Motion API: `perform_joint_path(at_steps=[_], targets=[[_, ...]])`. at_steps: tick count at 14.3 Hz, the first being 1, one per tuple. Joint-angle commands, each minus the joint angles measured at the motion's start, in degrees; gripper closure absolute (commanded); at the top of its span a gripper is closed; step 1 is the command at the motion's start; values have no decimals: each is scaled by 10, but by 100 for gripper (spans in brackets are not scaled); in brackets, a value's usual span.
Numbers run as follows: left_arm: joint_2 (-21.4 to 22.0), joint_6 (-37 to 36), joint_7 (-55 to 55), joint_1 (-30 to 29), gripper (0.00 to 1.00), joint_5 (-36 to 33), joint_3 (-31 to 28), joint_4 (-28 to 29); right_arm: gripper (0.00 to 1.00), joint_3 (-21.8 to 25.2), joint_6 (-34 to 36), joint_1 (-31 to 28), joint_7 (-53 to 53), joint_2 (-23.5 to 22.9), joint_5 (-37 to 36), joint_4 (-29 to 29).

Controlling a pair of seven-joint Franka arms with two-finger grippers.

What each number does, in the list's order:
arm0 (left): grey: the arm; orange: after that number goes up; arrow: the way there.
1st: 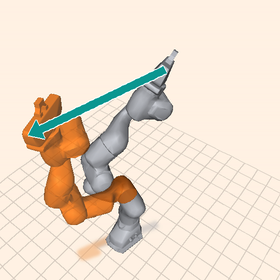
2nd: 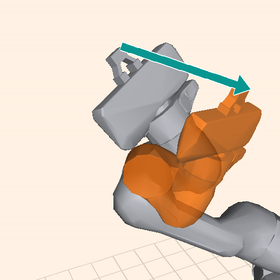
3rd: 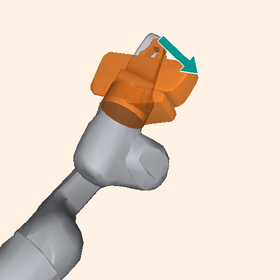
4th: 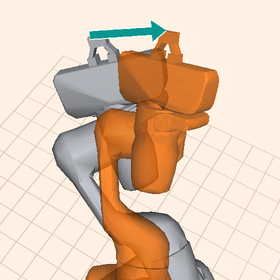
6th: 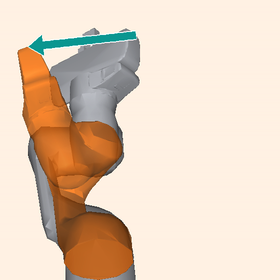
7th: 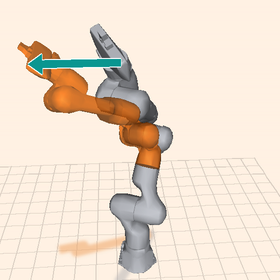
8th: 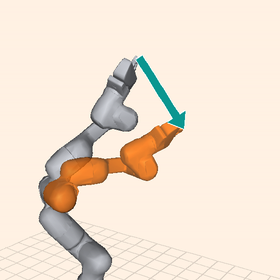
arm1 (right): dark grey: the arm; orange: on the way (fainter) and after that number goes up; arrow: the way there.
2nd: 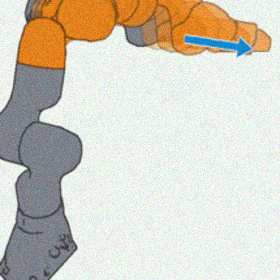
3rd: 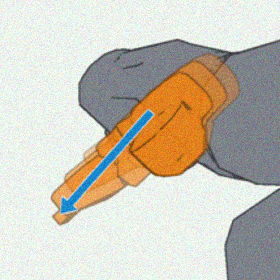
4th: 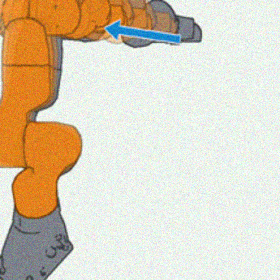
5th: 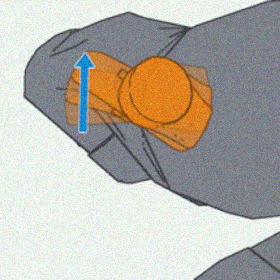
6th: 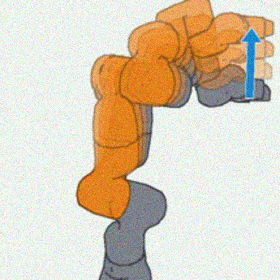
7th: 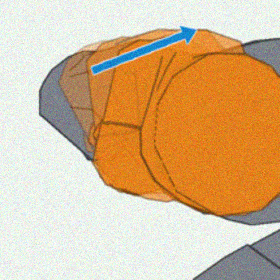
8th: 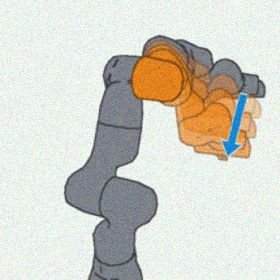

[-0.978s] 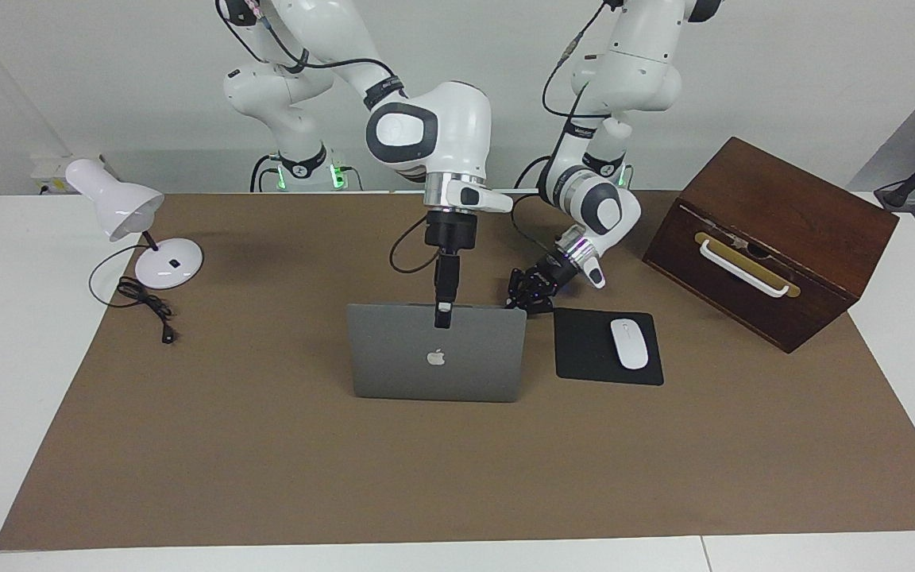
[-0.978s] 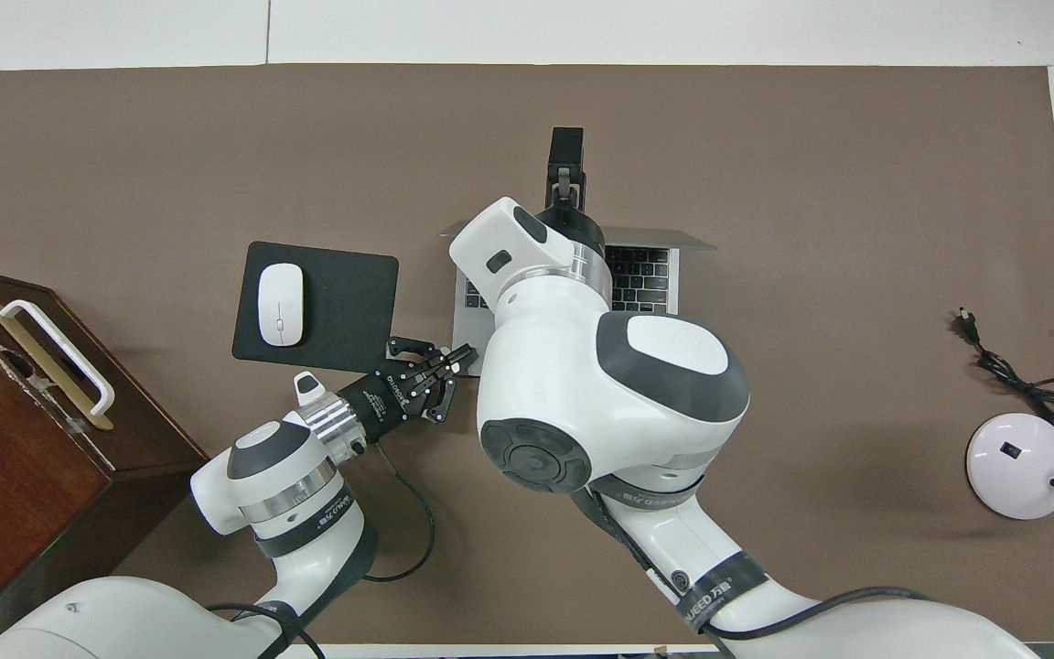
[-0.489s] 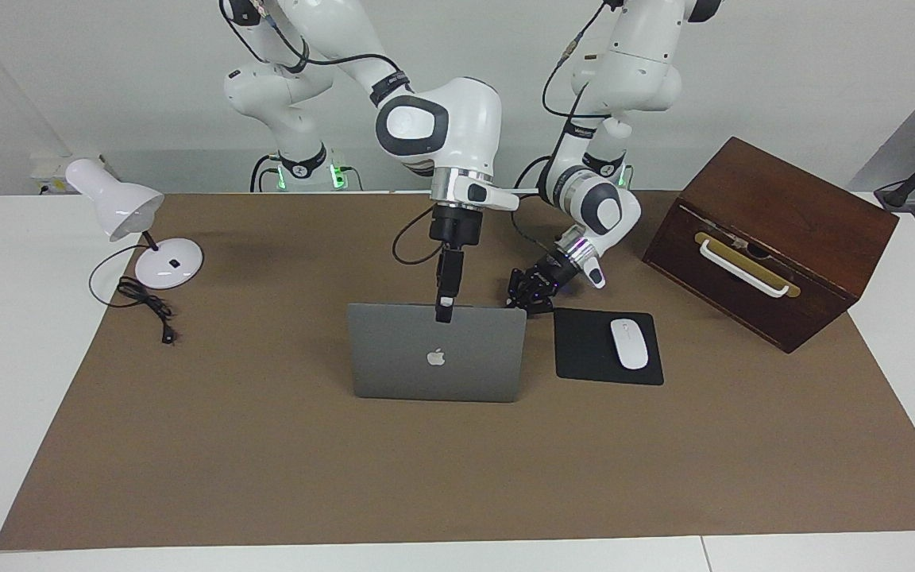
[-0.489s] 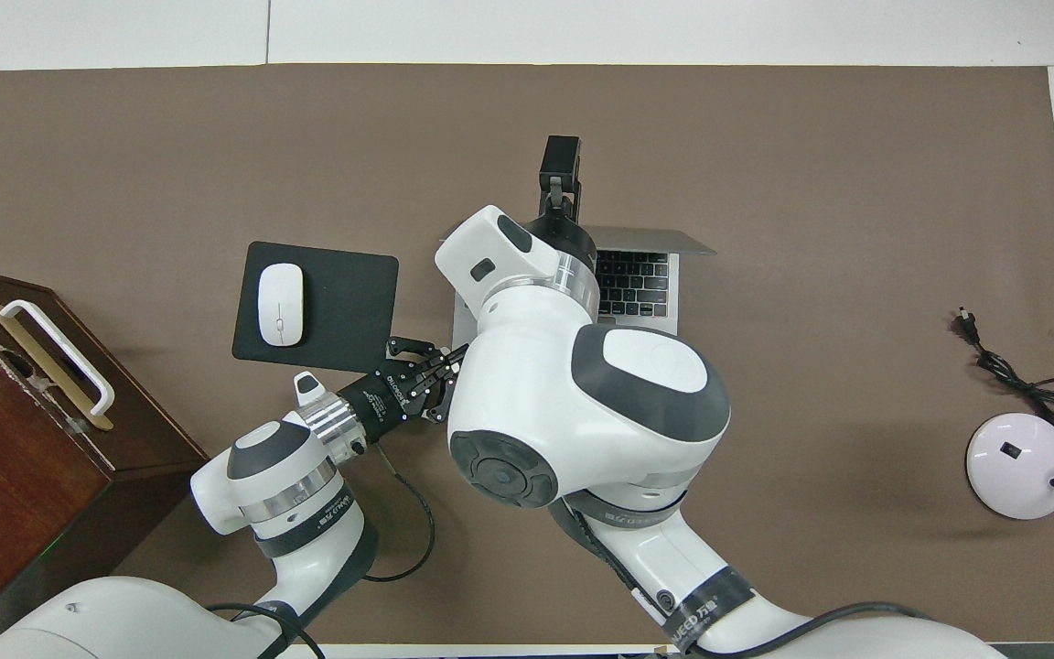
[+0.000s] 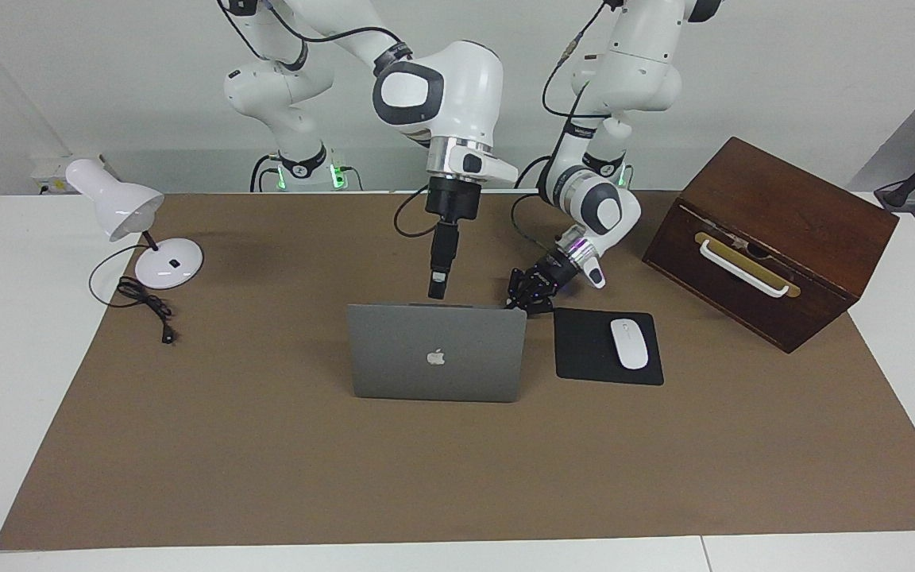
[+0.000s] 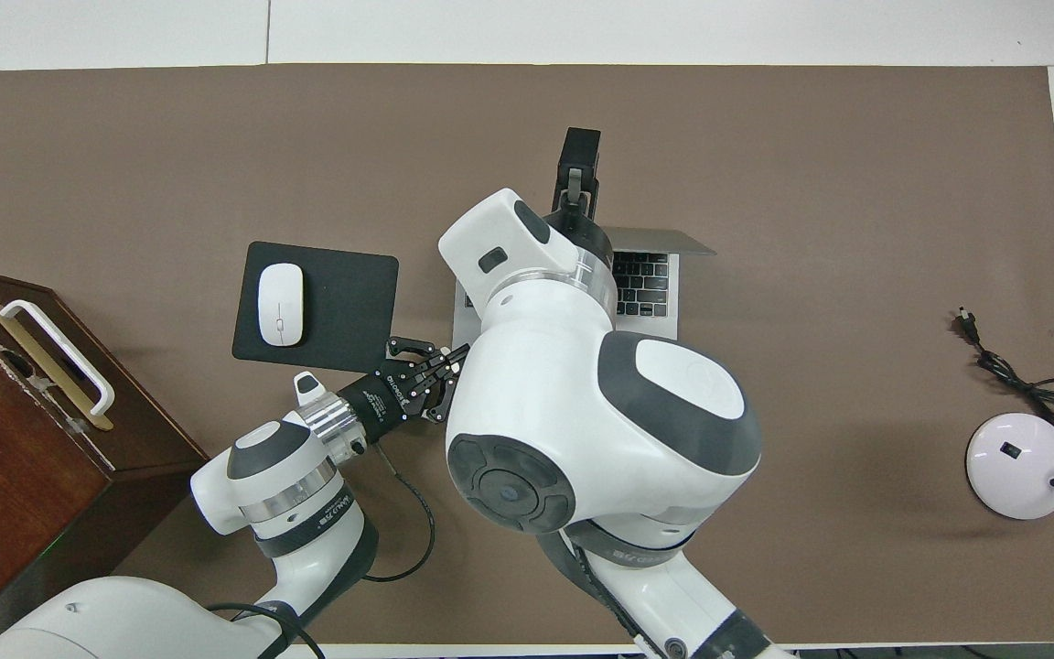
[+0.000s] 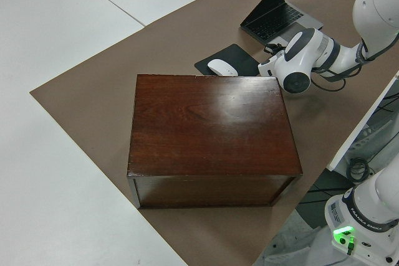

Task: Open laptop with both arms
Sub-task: 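Push the lid farther open with the right gripper, away from the robot, then swing the lid fully open and withdraw the right gripper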

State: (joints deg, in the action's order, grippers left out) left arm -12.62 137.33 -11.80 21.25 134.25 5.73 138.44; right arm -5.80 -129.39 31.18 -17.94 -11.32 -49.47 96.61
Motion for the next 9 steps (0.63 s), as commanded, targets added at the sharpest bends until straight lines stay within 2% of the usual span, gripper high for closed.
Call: perform_joint_path(at_steps=[1,9], targets=[[-57,32,30,-6,100,15,-4,-18,0,-2,17,-9,-31,23,48,-3],[-57,37,30,-5,100,15,-4,-19,0,4,74,-38,-59,77,183,-5]])
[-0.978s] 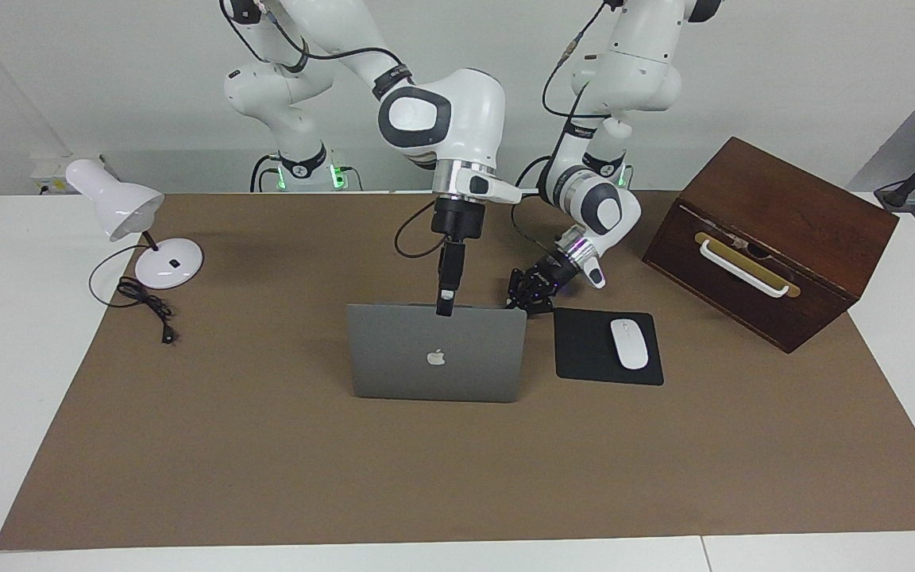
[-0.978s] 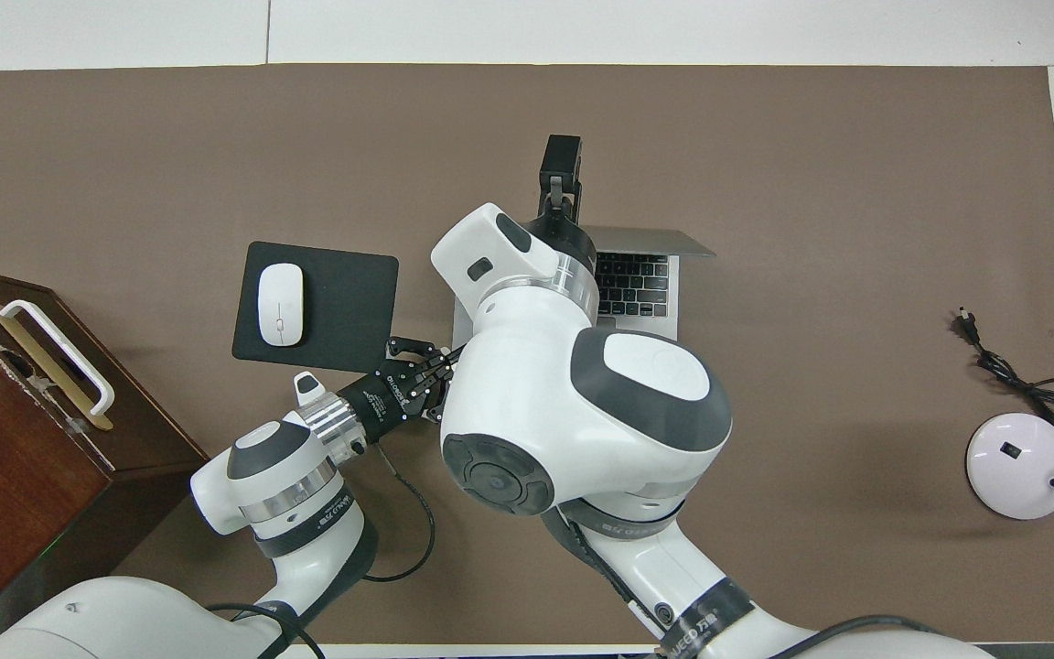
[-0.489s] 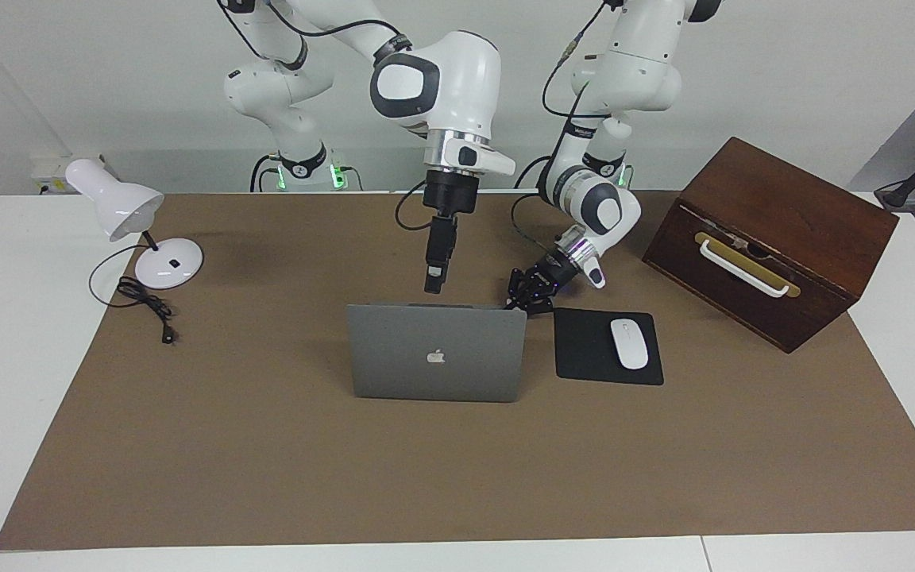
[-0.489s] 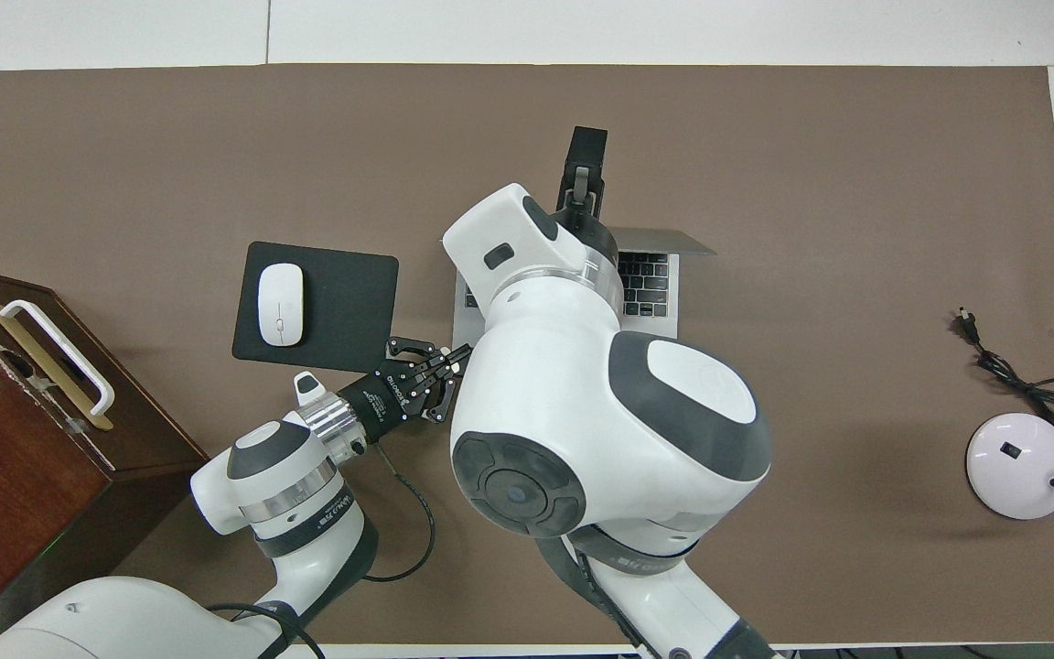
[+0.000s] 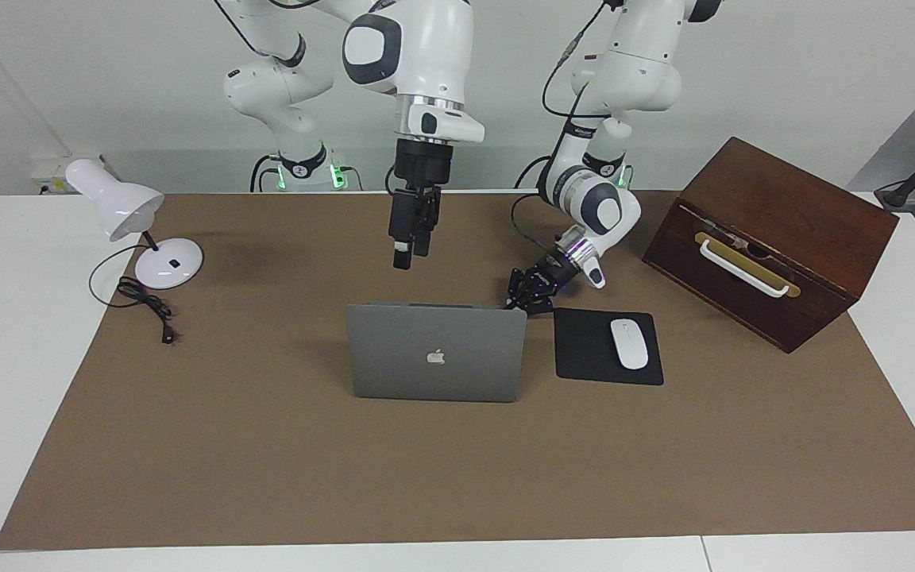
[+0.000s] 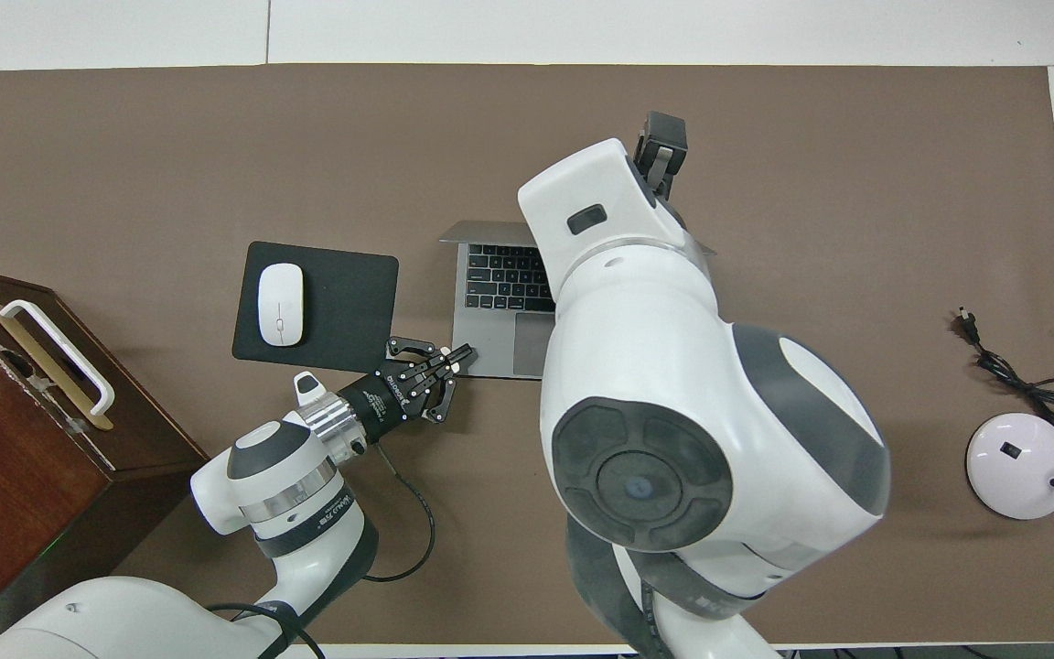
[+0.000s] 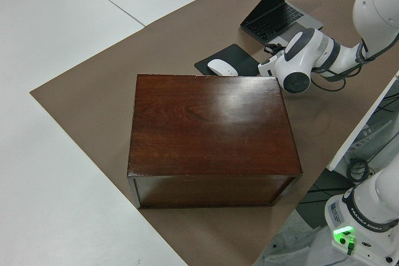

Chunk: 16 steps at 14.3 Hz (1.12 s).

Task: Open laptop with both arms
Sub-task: 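Swing the lid fully open and withdraw the right gripper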

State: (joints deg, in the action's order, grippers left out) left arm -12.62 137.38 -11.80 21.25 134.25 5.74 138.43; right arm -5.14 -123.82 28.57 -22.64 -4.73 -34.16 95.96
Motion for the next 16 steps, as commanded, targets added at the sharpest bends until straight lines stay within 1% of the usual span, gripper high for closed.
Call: perform_joint_path(at_steps=[1,3,11,14,16], targets=[[-57,38,30,-5,100,15,-4,-18,0,-3,29,-19,-11,16,54,-6],[-57,38,31,-5,100,15,-4,-18,0,-2,45,-41,-10,25,109,-14],[-57,39,31,-5,100,15,-4,-18,0,-1,123,-139,-4,61,251,-31],[-57,40,31,-5,100,15,-4,-18,0,-1,151,-178,0,76,295,-33],[-57,39,31,-5,100,15,-4,-18,0,-1,175,-197,17,94,307,-33]])
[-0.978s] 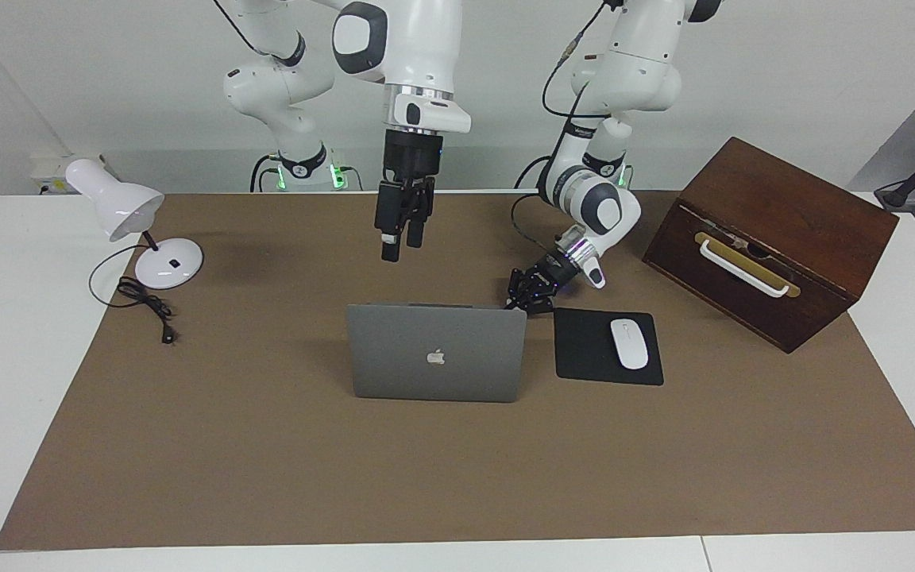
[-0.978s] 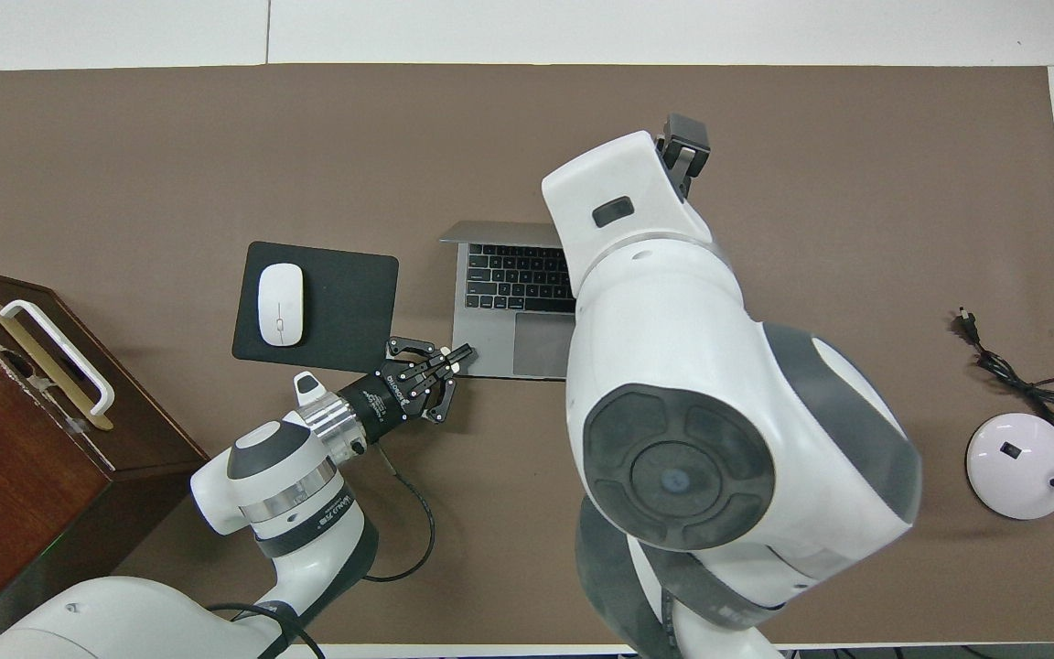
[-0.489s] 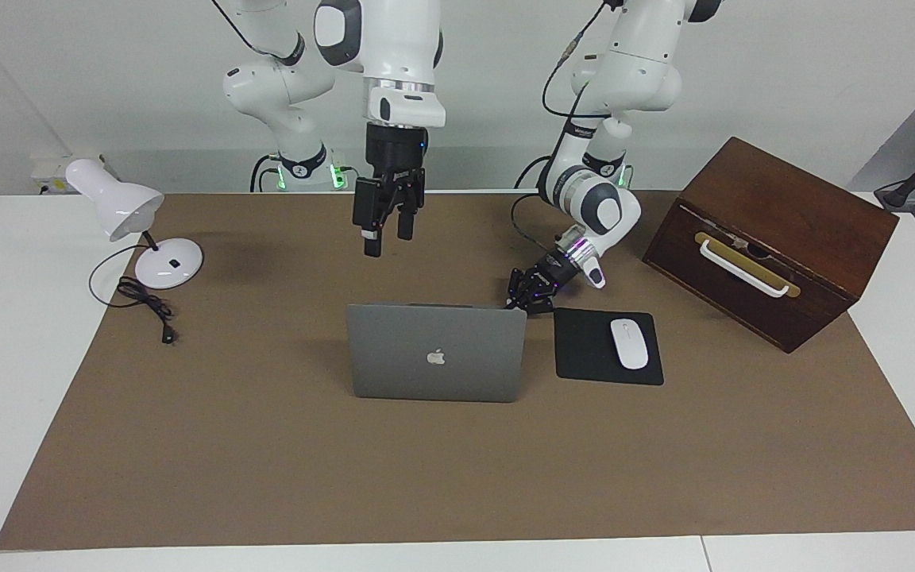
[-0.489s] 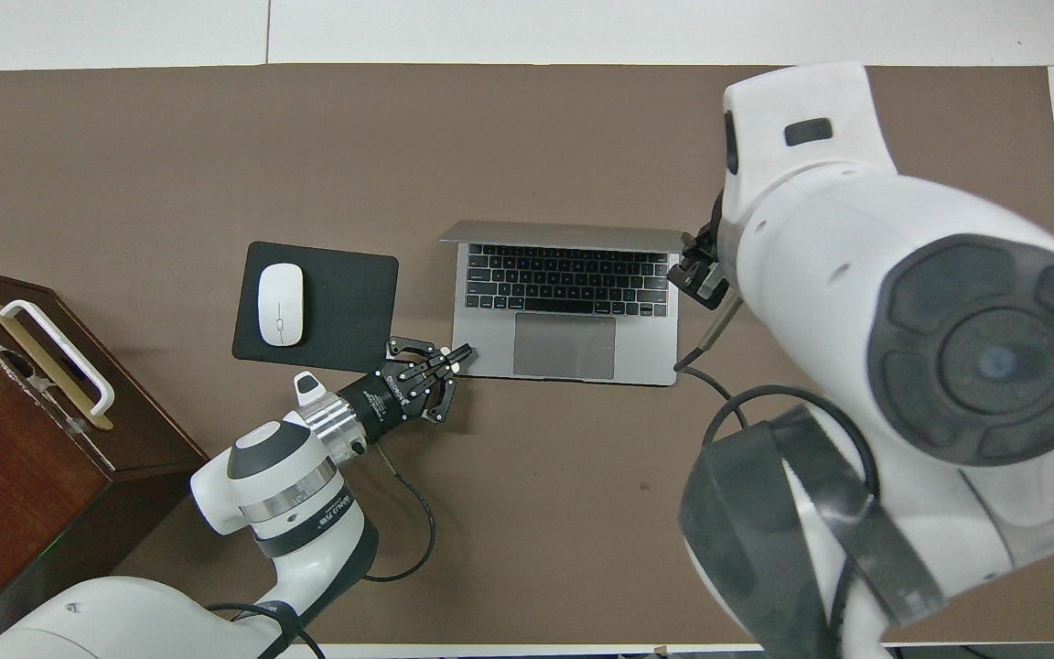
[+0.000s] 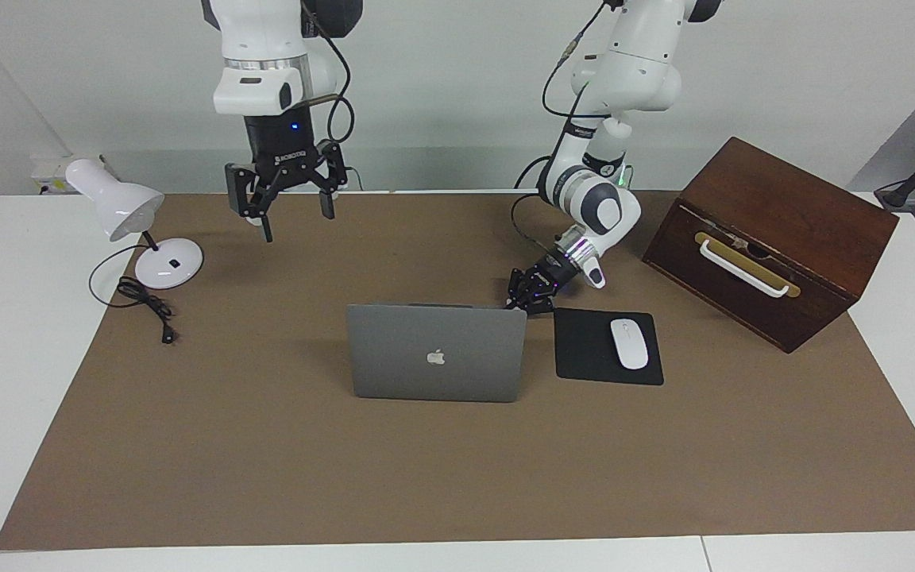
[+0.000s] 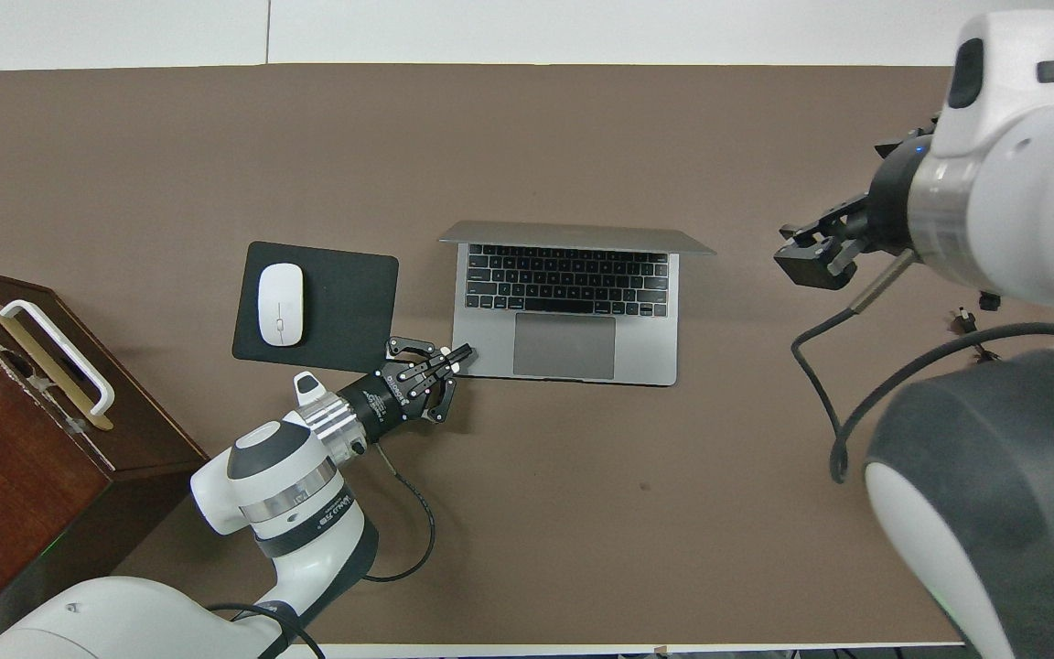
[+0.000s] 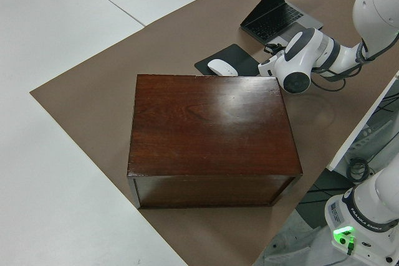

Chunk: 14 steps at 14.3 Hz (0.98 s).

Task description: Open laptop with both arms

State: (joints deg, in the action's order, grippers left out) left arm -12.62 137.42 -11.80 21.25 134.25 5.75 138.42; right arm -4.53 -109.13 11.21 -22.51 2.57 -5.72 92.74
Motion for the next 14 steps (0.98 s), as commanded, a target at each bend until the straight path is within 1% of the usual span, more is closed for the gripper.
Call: perform_joint_path(at_steps=[1,5,9,14], targets=[[-57,39,31,-5,100,15,-4,-18,0,-7,42,-32,36,28,28,-1],[-57,39,31,-5,100,15,-4,-18,0,-5,95,-59,118,53,46,-1],[-57,37,31,-7,100,15,-4,-19,0,15,145,-61,198,63,58,-1],[-47,46,31,-7,100,12,-6,-31,0,40,202,-62,252,71,58,0]])
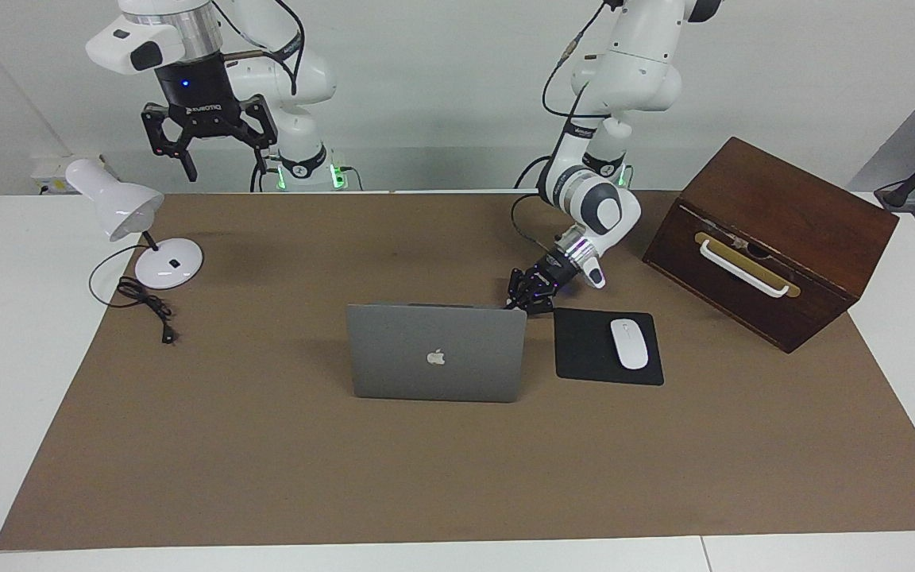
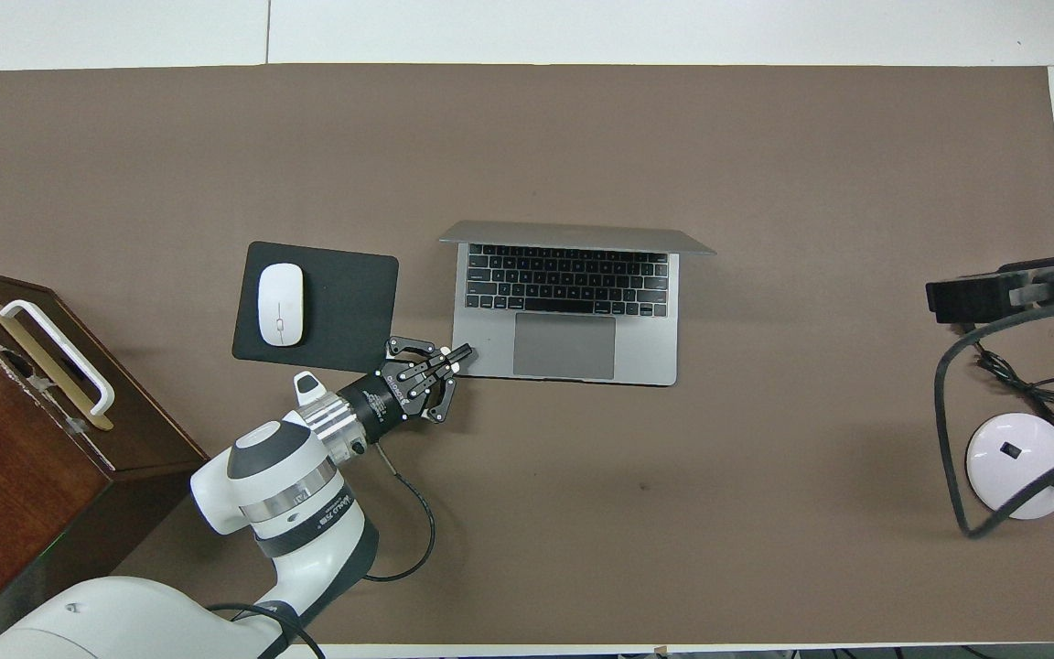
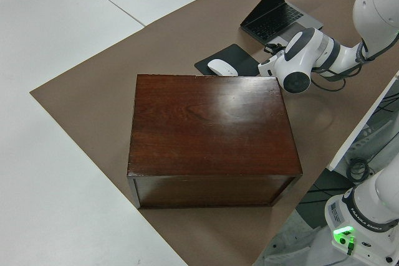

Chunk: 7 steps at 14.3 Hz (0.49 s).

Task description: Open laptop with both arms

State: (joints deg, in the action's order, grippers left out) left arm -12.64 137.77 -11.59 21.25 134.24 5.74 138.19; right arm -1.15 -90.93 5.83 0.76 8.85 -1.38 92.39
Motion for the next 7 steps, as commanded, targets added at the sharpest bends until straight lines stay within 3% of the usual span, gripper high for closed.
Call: perform_joint_path(at_steps=[1,7], targets=[[-47,56,28,-7,100,8,-6,-38,0,10,23,-8,23,8,15,3],[-10,160,25,-5,100,-95,-5,-99,0,23,41,-18,28,16,15,15]])
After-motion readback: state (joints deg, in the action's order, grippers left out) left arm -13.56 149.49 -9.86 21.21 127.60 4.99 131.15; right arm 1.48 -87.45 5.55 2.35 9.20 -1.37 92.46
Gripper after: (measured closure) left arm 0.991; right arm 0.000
